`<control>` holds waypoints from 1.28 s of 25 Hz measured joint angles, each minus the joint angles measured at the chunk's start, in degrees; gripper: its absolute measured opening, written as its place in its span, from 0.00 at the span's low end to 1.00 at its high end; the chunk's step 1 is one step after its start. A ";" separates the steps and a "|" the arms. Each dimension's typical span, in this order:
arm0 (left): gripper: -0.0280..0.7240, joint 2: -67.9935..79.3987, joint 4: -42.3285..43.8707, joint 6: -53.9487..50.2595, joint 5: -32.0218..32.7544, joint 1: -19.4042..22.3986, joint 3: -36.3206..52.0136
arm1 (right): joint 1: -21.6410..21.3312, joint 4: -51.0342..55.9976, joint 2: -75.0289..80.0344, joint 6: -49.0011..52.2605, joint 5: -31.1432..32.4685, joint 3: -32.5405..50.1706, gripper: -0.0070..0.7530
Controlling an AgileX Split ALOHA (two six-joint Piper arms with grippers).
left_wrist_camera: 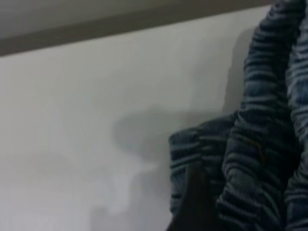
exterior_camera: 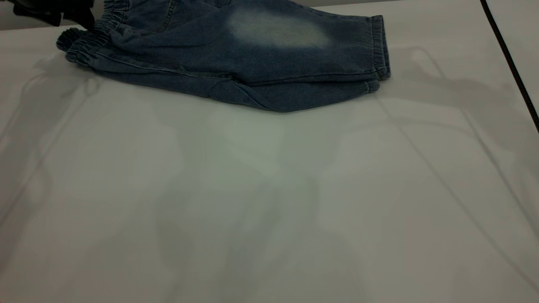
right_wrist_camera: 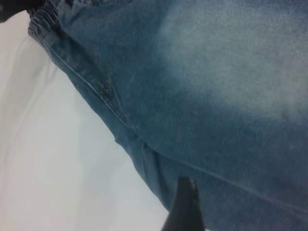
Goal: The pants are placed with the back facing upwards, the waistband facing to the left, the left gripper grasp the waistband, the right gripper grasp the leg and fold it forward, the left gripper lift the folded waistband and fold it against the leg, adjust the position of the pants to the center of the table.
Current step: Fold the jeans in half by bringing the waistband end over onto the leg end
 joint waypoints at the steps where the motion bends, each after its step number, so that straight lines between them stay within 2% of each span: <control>1: 0.71 0.30 0.06 0.05 0.00 0.00 0.00 | 0.00 0.00 0.00 0.13 0.00 0.00 0.68; 11: 0.71 4.34 -4.64 2.52 -1.03 0.07 0.00 | 0.00 0.00 0.00 0.13 0.05 0.00 0.68; 14: 0.71 5.08 -4.97 3.06 -1.03 0.07 -0.03 | 1.18 0.00 0.00 0.13 -0.44 0.00 0.68; 21: 0.66 5.21 -7.53 2.95 -0.24 0.07 -0.03 | 6.54 -0.08 0.06 0.13 -10.42 0.00 0.68; 25: 0.55 5.21 -10.06 2.83 0.12 0.07 -0.03 | 9.91 -2.47 0.42 0.08 -18.62 0.00 0.68; 32: 0.19 5.21 -12.63 2.72 1.67 0.07 -0.03 | 10.26 -2.52 4.33 -0.32 -32.01 -0.04 0.68</control>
